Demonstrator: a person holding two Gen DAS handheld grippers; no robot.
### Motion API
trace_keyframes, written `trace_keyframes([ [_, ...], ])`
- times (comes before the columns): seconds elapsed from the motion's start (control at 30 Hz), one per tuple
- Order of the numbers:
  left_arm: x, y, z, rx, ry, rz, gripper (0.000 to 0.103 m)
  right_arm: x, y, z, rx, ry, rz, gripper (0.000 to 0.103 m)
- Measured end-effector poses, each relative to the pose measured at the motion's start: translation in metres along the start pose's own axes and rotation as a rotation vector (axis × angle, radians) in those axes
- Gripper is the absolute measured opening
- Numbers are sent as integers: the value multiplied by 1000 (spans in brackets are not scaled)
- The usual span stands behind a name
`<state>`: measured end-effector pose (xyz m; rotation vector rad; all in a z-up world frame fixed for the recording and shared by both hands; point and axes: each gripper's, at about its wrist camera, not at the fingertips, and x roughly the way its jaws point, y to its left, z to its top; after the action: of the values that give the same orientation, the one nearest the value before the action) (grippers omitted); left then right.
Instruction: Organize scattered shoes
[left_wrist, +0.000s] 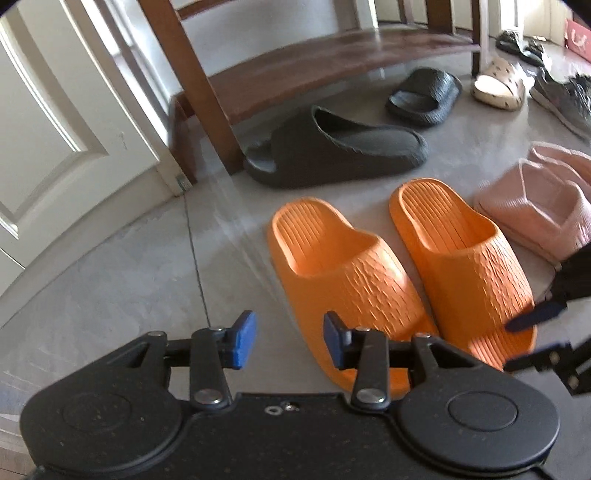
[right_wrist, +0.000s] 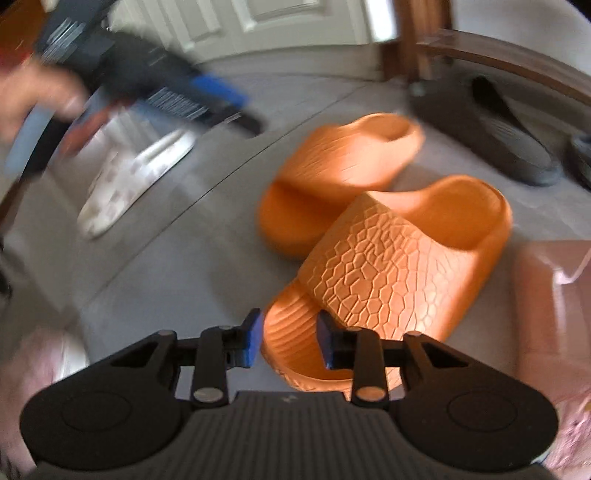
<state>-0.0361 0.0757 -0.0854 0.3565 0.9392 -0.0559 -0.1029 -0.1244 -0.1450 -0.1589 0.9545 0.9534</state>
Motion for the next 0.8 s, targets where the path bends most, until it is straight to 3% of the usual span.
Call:
trace_keyframes([
  [0.07,1,2,5,-8,-18,4,41,6,-4,10,-21,-8,-42,37],
  [0.23,11,1,23,-13,-63,-42,52,0,2,20,-75,-7,-27,38],
  [0.43,41,-10,41,27,-32,-54,56,-29,6,15,-35,-25,28,38],
  [0.6,70,-17,46,-1,33,-139,58,-47,-4,28,-41,-85,-43,43],
  [0.8,67,-34,37,-10,53,-303,58,-57,-32,47,6,-149,-127,45],
])
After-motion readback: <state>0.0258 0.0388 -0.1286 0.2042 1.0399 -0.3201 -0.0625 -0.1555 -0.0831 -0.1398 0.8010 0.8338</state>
